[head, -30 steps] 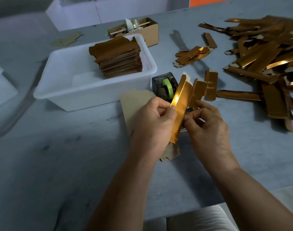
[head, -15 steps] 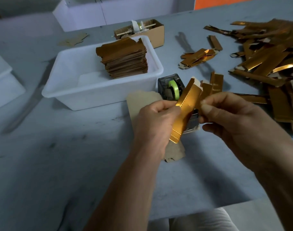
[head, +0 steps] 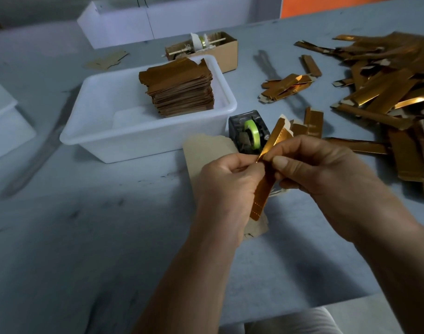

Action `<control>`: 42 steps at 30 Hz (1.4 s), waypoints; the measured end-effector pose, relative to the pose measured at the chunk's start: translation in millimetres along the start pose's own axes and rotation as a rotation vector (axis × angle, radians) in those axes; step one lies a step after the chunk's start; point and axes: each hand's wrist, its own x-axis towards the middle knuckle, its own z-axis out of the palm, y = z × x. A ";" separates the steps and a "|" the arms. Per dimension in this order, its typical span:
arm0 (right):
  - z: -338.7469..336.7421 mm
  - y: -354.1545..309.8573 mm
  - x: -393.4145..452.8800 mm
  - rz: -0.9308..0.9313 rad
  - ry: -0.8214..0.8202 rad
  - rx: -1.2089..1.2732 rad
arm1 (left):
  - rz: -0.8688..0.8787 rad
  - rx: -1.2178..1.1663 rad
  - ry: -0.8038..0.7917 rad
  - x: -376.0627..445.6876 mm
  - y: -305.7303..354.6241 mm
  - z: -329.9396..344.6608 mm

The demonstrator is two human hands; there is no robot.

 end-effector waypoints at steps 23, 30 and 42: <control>15.3 -1.1 3.8 -0.020 0.215 -0.379 | 0.017 -0.038 -0.052 -2.7 -8.3 -3.3; 17.7 -4.8 1.5 -0.043 0.204 -0.490 | 0.078 -0.028 0.073 -6.4 -11.1 2.8; 11.3 11.7 -4.4 0.067 0.226 -0.445 | 0.606 0.255 0.360 -17.7 -0.1 17.0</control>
